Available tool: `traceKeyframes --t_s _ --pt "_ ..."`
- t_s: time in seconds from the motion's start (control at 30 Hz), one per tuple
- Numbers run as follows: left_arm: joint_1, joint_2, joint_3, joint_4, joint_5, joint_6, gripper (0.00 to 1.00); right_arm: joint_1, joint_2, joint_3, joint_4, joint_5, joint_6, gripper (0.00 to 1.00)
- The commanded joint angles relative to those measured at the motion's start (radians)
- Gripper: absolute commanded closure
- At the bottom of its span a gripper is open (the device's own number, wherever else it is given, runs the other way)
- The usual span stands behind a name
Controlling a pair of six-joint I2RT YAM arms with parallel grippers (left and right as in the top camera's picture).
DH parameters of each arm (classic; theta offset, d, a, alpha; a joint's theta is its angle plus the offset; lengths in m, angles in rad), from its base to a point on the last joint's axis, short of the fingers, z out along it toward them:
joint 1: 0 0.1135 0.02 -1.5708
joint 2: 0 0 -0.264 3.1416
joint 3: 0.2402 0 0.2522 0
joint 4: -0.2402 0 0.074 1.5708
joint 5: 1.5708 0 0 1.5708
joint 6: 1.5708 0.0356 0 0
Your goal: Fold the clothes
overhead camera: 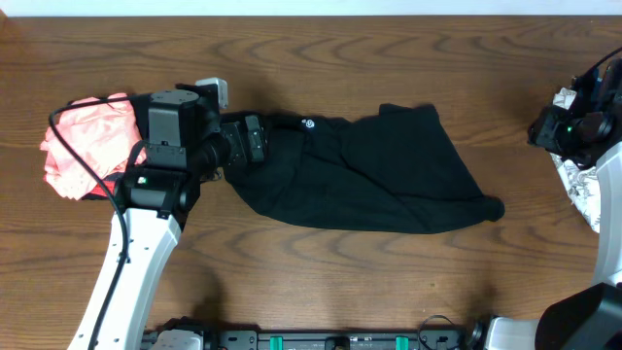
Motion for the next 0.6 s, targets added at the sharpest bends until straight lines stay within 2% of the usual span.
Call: traceKeyframes --t_s 0.0,0.23,0.4,0.57 --pt "0.003 0.014 0.017 0.038 -0.012 0.019 0.01 -0.003 -0.021 0.006 -0.003 -0.017 -0.013 0.48" --pt "-0.024 0.149 0.017 0.105 -0.010 0.006 0.02 0.034 -0.003 -0.070 -0.010 -0.078 -0.013 0.50" --pt "-0.098 0.278 0.017 0.144 -0.011 -0.008 0.02 0.077 0.000 -0.215 0.098 -0.094 -0.013 0.56" --pt "-0.156 0.404 0.017 0.195 -0.012 -0.008 0.02 0.116 0.000 -0.328 0.211 -0.139 -0.013 0.55"
